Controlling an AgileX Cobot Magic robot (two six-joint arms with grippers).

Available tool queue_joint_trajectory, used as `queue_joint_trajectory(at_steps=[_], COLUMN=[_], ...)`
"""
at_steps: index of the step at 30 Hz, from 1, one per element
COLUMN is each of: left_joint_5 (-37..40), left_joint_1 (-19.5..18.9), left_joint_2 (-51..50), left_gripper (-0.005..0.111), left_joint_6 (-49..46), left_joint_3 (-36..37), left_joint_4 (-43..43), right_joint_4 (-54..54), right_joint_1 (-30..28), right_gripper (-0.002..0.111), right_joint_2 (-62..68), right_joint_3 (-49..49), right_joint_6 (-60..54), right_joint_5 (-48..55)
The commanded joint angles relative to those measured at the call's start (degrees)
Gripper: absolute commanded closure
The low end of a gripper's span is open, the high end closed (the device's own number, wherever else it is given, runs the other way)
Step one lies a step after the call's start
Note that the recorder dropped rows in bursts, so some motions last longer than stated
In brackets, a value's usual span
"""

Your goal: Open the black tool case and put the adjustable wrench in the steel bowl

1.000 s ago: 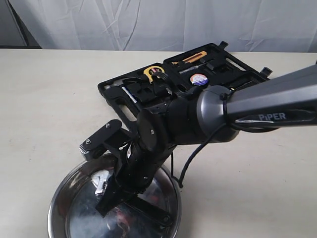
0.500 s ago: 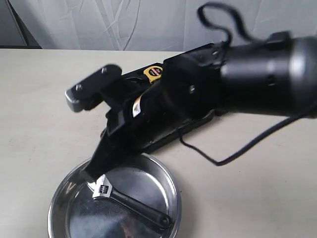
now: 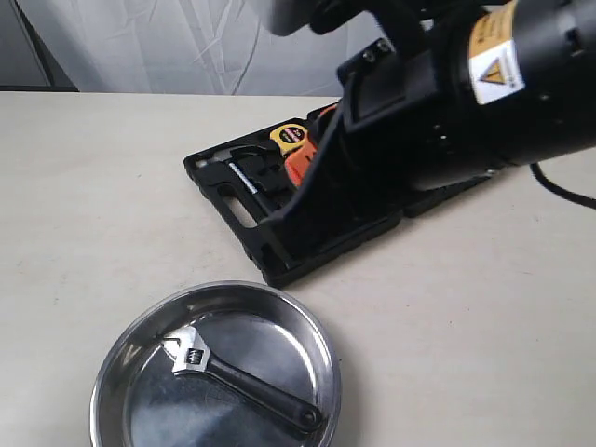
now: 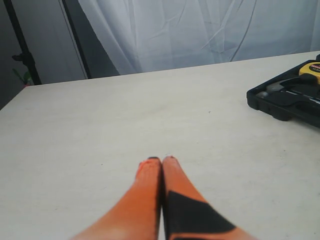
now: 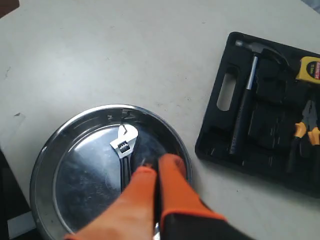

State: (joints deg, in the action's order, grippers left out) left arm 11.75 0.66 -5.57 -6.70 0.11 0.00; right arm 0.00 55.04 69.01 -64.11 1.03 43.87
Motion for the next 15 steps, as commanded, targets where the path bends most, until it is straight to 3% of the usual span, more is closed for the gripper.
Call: queue_joint_trajectory(at_steps=[1, 6, 15], left_joint_5=[-0.59, -0.59, -0.59], left_joint_1=[0.50, 0.50, 0.50], left_joint_2=[0.22, 0.22, 0.22], left_gripper=[0.106, 0.106, 0.106], left_joint_6=[0.28, 0.28, 0.28], left_joint_3=[-0.11, -0.11, -0.11], left_joint_4=[0.00, 0.00, 0.00], right_joint_4=[-2.94, -6.49, -18.45], right_joint_1=[0.01, 0.01, -0.78], right_gripper=[0.108, 0.108, 0.108], right_joint_2=[-3.19, -5.46, -12.04], right_joint_3=[-0.16, -0.16, 0.52], right_joint_6=[-1.03, -1.03, 16.81], right_joint_5=[2.58, 2.34, 7.57])
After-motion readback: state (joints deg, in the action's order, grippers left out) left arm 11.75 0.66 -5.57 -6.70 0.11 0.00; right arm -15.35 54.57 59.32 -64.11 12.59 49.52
